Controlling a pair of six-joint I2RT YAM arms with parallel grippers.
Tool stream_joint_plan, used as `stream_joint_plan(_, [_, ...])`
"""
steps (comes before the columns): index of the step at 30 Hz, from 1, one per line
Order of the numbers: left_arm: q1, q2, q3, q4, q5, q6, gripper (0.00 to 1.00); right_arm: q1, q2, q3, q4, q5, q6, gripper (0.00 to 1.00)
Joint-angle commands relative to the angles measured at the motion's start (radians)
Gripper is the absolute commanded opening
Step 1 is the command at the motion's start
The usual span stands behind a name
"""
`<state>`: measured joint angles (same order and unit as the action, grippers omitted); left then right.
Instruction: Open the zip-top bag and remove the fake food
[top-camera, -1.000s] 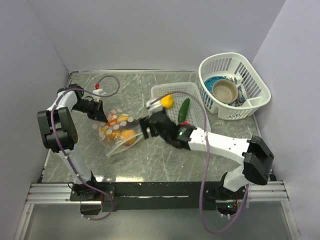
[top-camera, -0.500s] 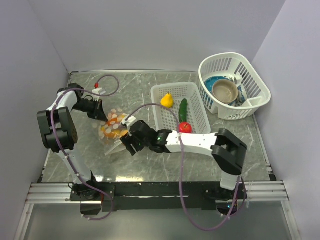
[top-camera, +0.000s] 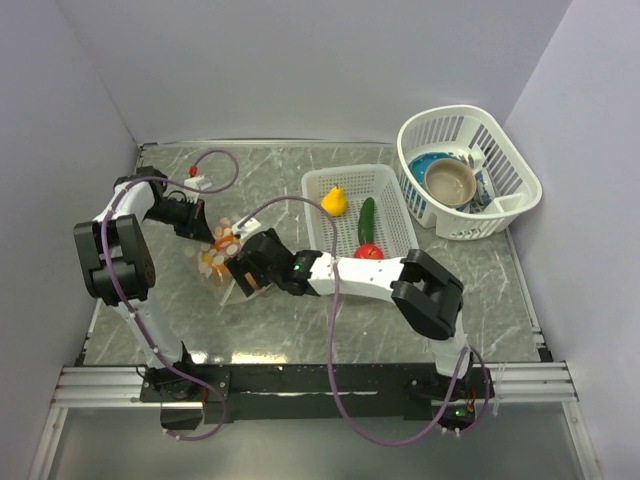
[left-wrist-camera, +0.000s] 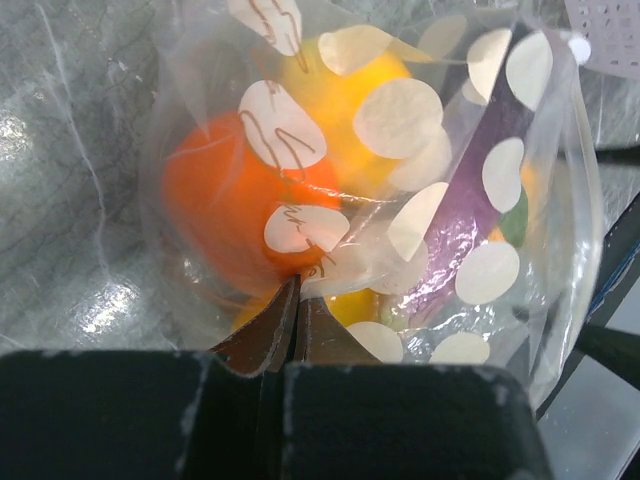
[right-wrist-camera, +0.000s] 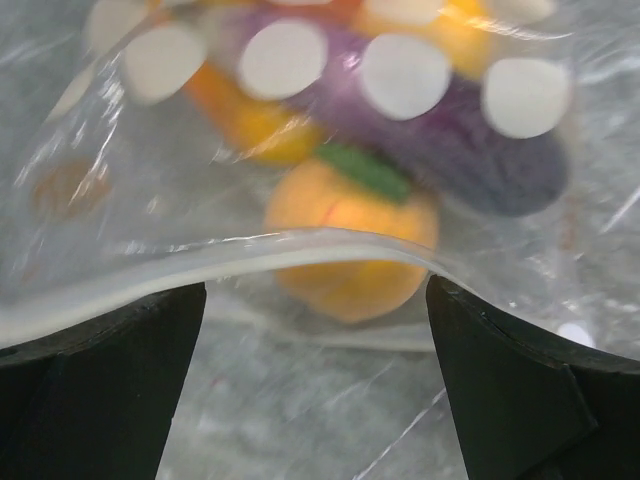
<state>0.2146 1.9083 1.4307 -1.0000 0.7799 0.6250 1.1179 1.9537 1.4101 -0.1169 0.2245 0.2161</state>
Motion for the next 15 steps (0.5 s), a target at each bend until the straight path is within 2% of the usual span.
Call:
stream_joint_plan(1, [0.002, -0.046, 0.005, -0.031, 0.002, 0.038, 0.01, -0.012, 0.072, 0.087, 0.028, 0.199, 0.006, 1.00])
stream_joint_plan(9, [0.002, -0.045, 0.017, -0.055, 0.002, 0.056, 0.01, -0.027, 0.203, 0.205, -0.020, 0.179, 0.023, 1.00])
stream_joint_plan(15, [0.002, -0.040, 0.019, -0.058, 0.002, 0.061, 0.01, -0.033, 0.192, 0.100, 0.035, 0.113, 0.039, 1.00])
